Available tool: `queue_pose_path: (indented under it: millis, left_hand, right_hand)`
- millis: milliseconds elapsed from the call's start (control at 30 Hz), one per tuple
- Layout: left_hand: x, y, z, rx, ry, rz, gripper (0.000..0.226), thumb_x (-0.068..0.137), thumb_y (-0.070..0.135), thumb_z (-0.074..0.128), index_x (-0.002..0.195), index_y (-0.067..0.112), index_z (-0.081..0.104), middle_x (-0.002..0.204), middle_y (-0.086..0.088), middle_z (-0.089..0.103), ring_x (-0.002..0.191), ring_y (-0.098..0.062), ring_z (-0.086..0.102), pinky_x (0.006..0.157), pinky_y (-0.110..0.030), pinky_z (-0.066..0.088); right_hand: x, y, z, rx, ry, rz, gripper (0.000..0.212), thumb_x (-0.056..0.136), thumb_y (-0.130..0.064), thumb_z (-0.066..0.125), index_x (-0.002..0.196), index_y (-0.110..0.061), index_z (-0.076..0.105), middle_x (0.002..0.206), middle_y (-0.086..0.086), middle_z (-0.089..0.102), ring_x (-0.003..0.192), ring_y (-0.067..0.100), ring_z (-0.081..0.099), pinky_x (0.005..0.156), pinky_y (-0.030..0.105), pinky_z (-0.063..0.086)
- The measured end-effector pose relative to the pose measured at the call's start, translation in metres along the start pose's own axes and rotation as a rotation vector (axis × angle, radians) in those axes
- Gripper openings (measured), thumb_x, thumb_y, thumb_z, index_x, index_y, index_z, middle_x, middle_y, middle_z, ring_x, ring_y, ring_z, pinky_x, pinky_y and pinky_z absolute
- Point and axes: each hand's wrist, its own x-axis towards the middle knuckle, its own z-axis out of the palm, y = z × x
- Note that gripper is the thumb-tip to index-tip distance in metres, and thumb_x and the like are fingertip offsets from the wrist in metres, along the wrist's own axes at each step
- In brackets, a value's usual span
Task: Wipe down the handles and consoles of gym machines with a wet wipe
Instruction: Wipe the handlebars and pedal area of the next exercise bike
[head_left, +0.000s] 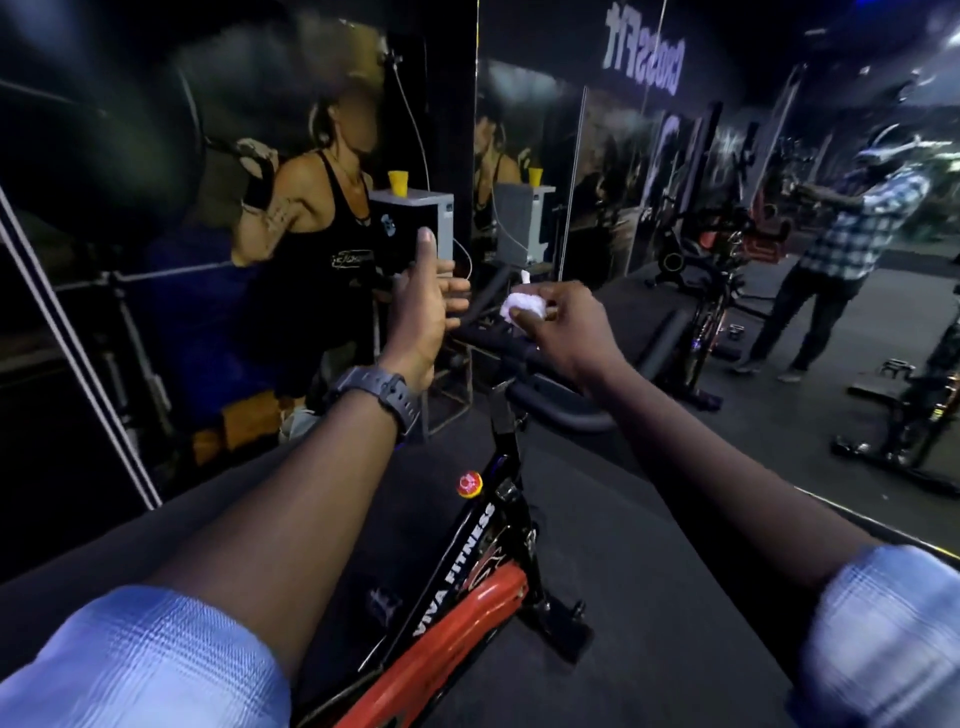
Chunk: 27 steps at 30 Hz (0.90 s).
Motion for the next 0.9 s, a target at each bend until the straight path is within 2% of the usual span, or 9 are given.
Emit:
queue_pose_path:
  millis: [100,200,367,433,500,600,700,767,900]
  left_hand:
    - [0.060,-0.022,0.000,-0.017,0.014,0.002,0.058,0.103,0.061,0.027,0.107,0.014,0.062,0.108,-0.014,0.072,0.086,-0.021,0.065,0.075,-0.035,0.051]
    - [0.122,-0.044,0.002,-0.032,0.026,-0.041,0.060,0.104,0.059,0.027,0.112,0.010,0.062,0.100,-0.012,0.069,0.086,-0.023,0.062,0.067,-0.029,0.047]
    - [0.208,-0.080,0.023,-0.010,-0.006,-0.066,0.064,0.104,0.058,0.026,0.122,0.007,0.060,0.101,-0.009,0.068,0.089,-0.023,0.062,0.071,-0.030,0.046]
    - [0.238,-0.094,0.032,0.009,-0.020,-0.073,0.065,0.104,0.059,0.025,0.123,0.007,0.059,0.103,-0.010,0.068,0.089,-0.022,0.062,0.070,-0.030,0.046]
    - [0.271,-0.113,0.041,0.042,-0.017,-0.073,0.065,0.104,0.060,0.025,0.121,0.009,0.061,0.104,-0.009,0.069,0.090,-0.022,0.063,0.074,-0.032,0.048]
    - [0.310,-0.137,0.050,0.082,0.015,-0.097,0.066,0.103,0.062,0.025,0.118,0.011,0.063,0.110,-0.011,0.072,0.092,-0.023,0.065,0.077,-0.034,0.050]
    - [0.348,-0.160,0.059,0.122,0.022,-0.134,0.060,0.104,0.060,0.026,0.112,0.014,0.064,0.109,-0.012,0.071,0.090,-0.022,0.064,0.075,-0.033,0.049]
    - [0.368,-0.172,0.065,0.132,0.010,-0.145,0.057,0.104,0.058,0.029,0.112,0.013,0.064,0.103,-0.010,0.068,0.086,-0.021,0.059,0.068,-0.028,0.045]
    - [0.409,-0.208,0.075,0.221,-0.046,-0.161,0.051,0.106,0.053,0.032,0.099,0.017,0.066,0.098,-0.004,0.067,0.081,-0.014,0.058,0.069,-0.026,0.045]
  right_hand:
    - [0.053,0.031,0.030,-0.078,-0.042,-0.056,0.010,0.087,-0.016,0.068,0.084,-0.011,0.076,0.079,0.004,0.072,0.073,0.011,0.064,0.072,0.036,0.050]
    - [0.108,0.059,0.052,-0.132,-0.125,0.012,0.012,0.091,-0.018,0.064,0.093,-0.012,0.074,0.088,0.000,0.071,0.086,0.016,0.065,0.078,0.030,0.047]
    - [0.186,0.111,0.088,-0.187,-0.168,0.030,0.017,0.094,-0.018,0.060,0.105,-0.010,0.071,0.106,0.008,0.071,0.101,0.023,0.063,0.077,0.022,0.036]
    - [0.214,0.136,0.105,-0.206,-0.193,0.018,0.021,0.091,-0.020,0.064,0.110,-0.013,0.068,0.108,0.005,0.071,0.102,0.021,0.063,0.074,0.017,0.035]
    - [0.243,0.164,0.124,-0.185,-0.192,0.018,0.029,0.086,-0.020,0.069,0.113,-0.011,0.062,0.104,0.005,0.070,0.096,0.022,0.064,0.074,0.022,0.040]
    - [0.280,0.196,0.143,-0.155,-0.195,0.011,0.028,0.078,-0.020,0.076,0.099,-0.010,0.060,0.091,0.006,0.070,0.085,0.022,0.064,0.075,0.032,0.048]
    - [0.318,0.222,0.160,-0.236,-0.289,-0.035,0.012,0.077,-0.018,0.077,0.081,-0.010,0.070,0.079,0.002,0.070,0.077,0.017,0.065,0.065,0.020,0.044]
    - [0.338,0.235,0.171,-0.287,-0.336,-0.038,0.007,0.078,-0.018,0.077,0.080,-0.012,0.075,0.079,0.004,0.073,0.076,0.016,0.065,0.061,0.016,0.038]
    - [0.373,0.257,0.201,-0.465,-0.367,-0.042,0.025,0.084,-0.028,0.067,0.085,-0.003,0.069,0.088,0.021,0.069,0.088,0.038,0.065,0.067,0.030,0.040]
